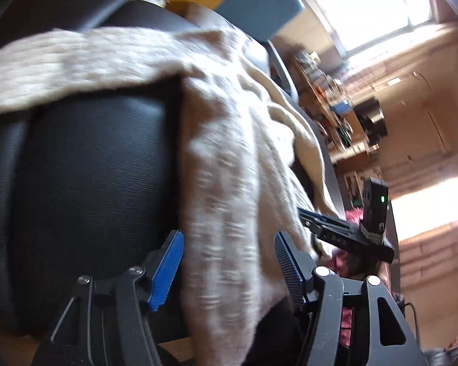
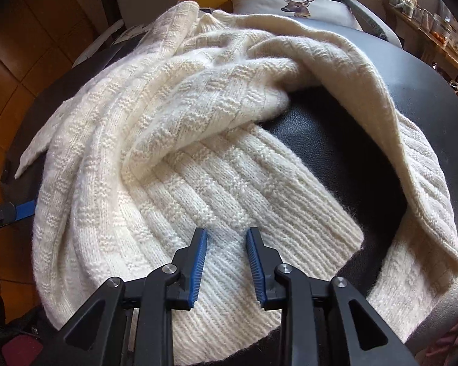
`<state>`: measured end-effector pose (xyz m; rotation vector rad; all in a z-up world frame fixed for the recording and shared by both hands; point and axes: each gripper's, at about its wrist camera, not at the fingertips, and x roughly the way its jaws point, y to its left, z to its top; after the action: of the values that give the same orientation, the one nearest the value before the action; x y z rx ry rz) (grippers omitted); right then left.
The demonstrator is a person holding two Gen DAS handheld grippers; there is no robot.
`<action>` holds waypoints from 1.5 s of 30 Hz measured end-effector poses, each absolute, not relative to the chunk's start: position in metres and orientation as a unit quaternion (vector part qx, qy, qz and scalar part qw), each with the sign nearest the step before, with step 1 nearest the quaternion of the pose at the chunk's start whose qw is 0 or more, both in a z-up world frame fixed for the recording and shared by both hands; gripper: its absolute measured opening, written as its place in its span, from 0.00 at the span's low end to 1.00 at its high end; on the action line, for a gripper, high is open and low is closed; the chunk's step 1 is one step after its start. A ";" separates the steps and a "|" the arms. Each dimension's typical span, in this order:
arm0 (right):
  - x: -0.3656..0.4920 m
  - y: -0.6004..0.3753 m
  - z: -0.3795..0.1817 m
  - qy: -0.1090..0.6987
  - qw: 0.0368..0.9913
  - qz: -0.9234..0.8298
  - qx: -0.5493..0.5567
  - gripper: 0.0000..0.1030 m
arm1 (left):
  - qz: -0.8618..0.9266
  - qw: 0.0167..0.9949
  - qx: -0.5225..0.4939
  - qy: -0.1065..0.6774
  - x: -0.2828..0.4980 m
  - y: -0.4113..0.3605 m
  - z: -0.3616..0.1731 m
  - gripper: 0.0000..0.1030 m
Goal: Fold clothes
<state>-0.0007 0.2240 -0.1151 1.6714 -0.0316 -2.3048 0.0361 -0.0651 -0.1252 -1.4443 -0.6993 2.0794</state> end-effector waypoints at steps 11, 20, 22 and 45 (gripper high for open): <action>-0.110 0.209 -0.091 0.004 0.155 -0.841 0.518 0.27 | 0.798 0.208 -0.521 -0.220 0.014 -0.064 -0.132 0.06; -0.161 0.237 -0.132 0.030 0.059 -0.819 0.570 0.23 | 0.803 0.150 -0.517 -0.256 0.009 -0.132 -0.143 0.25; -0.159 0.244 -0.131 0.019 0.058 -0.820 0.569 0.23 | 0.812 0.125 -0.500 -0.275 0.012 -0.155 -0.134 0.28; -0.123 0.104 -0.055 -0.025 0.291 -0.831 0.473 0.25 | 0.827 -0.151 -0.496 -0.218 -0.002 -0.375 -0.153 0.50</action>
<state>-0.1225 0.1038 -0.0553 1.2626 -0.0672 -2.2164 -0.0022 -0.3746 -0.1526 -1.7270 -0.7581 2.8822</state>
